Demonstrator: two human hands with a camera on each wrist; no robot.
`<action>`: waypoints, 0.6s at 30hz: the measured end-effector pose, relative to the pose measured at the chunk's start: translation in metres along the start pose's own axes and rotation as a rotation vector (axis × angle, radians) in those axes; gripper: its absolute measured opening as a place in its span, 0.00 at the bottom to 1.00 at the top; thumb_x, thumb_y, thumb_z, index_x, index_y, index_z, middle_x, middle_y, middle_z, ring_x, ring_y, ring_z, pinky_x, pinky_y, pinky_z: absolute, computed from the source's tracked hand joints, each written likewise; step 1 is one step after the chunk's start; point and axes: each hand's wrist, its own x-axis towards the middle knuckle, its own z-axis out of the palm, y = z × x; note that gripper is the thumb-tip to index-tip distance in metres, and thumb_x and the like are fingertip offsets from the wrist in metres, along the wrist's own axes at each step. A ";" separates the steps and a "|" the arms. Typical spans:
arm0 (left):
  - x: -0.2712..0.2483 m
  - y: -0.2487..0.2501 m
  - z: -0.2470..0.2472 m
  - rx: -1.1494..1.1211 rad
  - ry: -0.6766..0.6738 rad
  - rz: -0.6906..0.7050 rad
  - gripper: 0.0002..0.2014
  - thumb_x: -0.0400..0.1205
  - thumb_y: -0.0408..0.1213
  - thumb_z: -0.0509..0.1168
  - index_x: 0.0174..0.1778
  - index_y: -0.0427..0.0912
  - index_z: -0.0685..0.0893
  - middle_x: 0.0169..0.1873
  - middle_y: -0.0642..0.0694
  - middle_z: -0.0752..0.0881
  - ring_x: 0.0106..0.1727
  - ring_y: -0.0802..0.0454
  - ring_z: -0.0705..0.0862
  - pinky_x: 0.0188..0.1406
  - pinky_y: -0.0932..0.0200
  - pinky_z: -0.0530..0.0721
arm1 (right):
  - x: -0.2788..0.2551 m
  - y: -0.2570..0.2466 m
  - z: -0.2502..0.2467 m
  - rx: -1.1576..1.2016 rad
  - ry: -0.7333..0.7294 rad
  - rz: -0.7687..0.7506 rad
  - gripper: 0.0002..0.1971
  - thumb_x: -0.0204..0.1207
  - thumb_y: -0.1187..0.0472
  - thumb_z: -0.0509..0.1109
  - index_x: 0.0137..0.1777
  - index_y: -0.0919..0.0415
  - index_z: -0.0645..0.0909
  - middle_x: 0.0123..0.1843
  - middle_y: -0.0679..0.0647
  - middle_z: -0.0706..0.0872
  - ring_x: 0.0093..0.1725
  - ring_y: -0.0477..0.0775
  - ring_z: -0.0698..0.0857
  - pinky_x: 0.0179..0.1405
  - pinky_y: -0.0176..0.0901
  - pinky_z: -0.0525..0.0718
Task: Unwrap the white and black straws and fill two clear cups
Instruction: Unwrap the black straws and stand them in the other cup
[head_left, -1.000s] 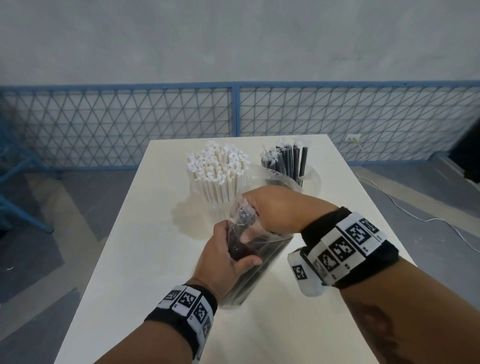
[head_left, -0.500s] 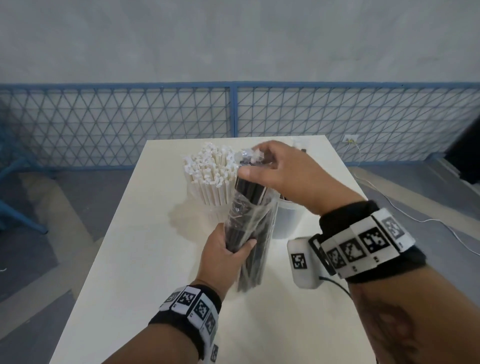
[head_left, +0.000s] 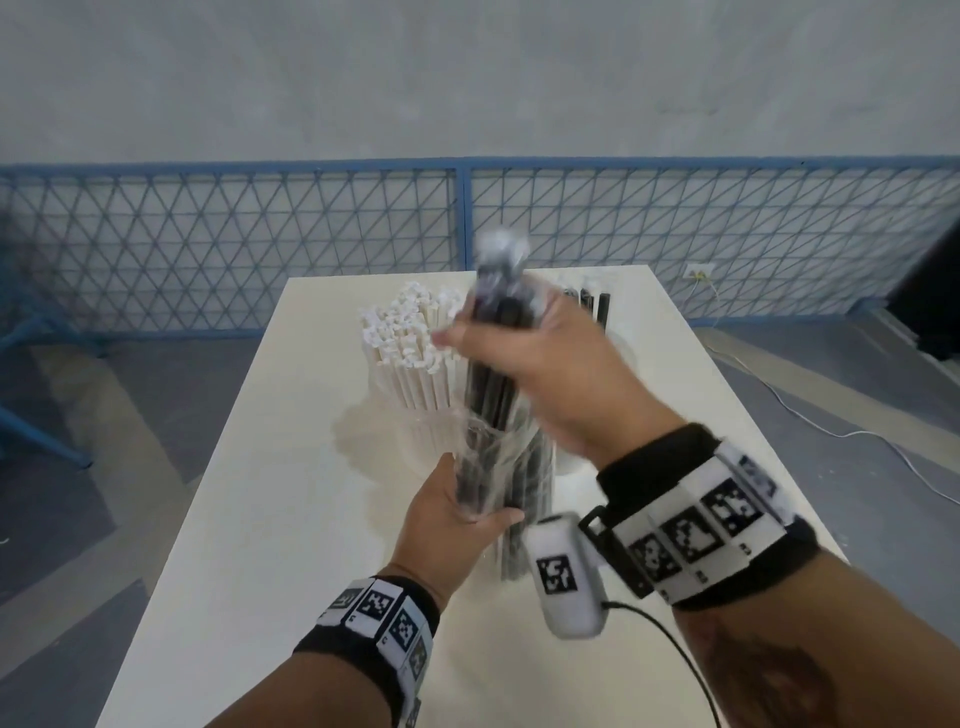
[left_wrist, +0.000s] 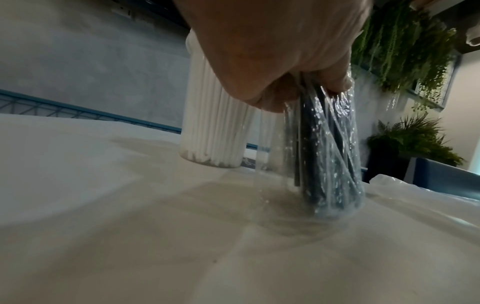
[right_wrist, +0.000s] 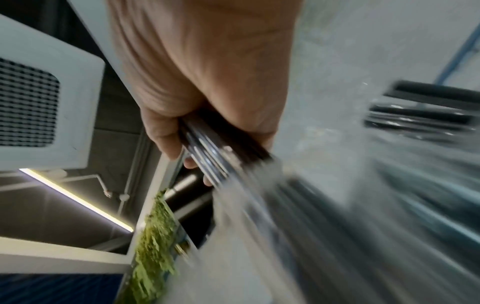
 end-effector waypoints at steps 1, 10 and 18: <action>0.001 0.000 -0.001 0.020 0.008 -0.005 0.22 0.70 0.32 0.84 0.55 0.51 0.84 0.50 0.55 0.94 0.54 0.57 0.92 0.56 0.61 0.88 | 0.002 -0.016 -0.005 -0.021 0.053 -0.073 0.10 0.72 0.61 0.78 0.50 0.56 0.82 0.43 0.48 0.88 0.46 0.49 0.88 0.53 0.50 0.88; 0.005 -0.011 -0.008 0.006 0.088 -0.044 0.14 0.72 0.33 0.82 0.50 0.42 0.87 0.47 0.47 0.91 0.50 0.46 0.90 0.53 0.59 0.88 | 0.030 -0.076 -0.094 -0.058 0.653 -0.482 0.14 0.73 0.63 0.71 0.54 0.71 0.77 0.42 0.56 0.83 0.41 0.50 0.87 0.46 0.45 0.90; 0.007 -0.005 -0.007 0.009 0.094 0.032 0.13 0.75 0.28 0.80 0.51 0.34 0.86 0.44 0.47 0.91 0.45 0.49 0.88 0.41 0.74 0.83 | 0.051 0.038 -0.078 -0.288 0.730 -0.147 0.16 0.77 0.59 0.74 0.63 0.56 0.79 0.48 0.47 0.88 0.47 0.44 0.89 0.51 0.46 0.90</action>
